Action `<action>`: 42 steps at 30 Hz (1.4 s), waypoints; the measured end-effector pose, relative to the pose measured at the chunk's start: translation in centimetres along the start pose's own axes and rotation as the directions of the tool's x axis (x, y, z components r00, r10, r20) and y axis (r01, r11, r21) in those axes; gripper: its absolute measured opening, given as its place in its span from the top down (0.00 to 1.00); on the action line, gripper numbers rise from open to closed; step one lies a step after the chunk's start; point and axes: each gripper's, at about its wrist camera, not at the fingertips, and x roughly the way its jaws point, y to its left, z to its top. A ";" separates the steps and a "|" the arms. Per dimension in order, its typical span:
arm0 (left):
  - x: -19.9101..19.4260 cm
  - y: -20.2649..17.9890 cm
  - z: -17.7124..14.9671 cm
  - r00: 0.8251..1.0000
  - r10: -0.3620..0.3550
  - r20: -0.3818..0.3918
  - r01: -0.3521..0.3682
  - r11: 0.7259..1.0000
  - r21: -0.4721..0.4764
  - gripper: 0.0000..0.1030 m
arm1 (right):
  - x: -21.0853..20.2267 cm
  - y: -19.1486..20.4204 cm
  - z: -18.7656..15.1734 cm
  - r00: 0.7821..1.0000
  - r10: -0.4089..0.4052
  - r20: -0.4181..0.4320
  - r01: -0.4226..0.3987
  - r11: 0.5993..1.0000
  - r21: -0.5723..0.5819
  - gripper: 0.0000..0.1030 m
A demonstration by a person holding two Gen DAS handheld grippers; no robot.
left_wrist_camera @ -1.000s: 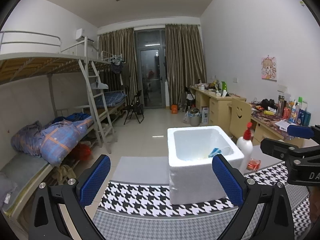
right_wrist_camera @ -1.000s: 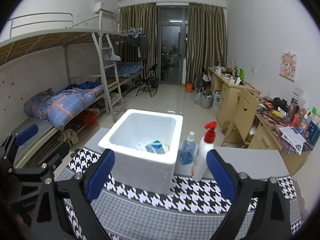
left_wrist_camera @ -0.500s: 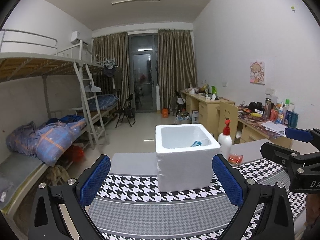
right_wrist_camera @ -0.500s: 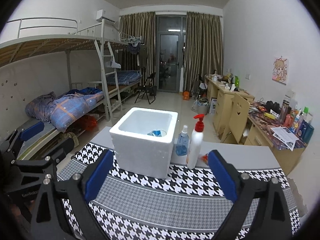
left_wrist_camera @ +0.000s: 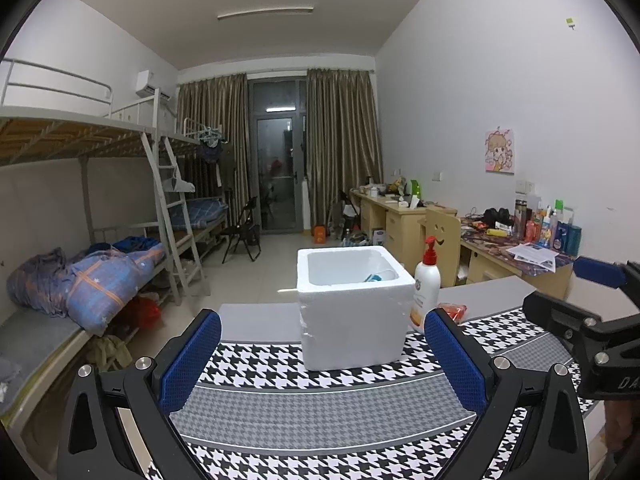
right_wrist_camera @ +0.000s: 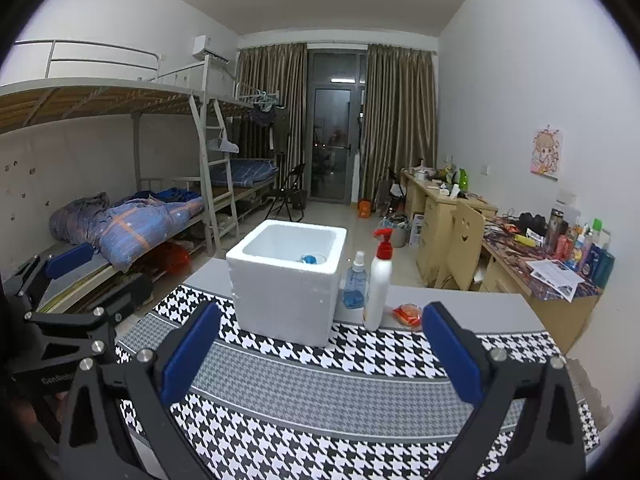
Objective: Organize soft objects
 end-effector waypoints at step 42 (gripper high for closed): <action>-1.4 -0.3 -7.6 0.999 0.031 0.023 -0.030 0.999 -0.038 0.01 | -2.3 -0.8 -8.6 0.989 -0.106 0.100 0.099 0.992 0.076 0.01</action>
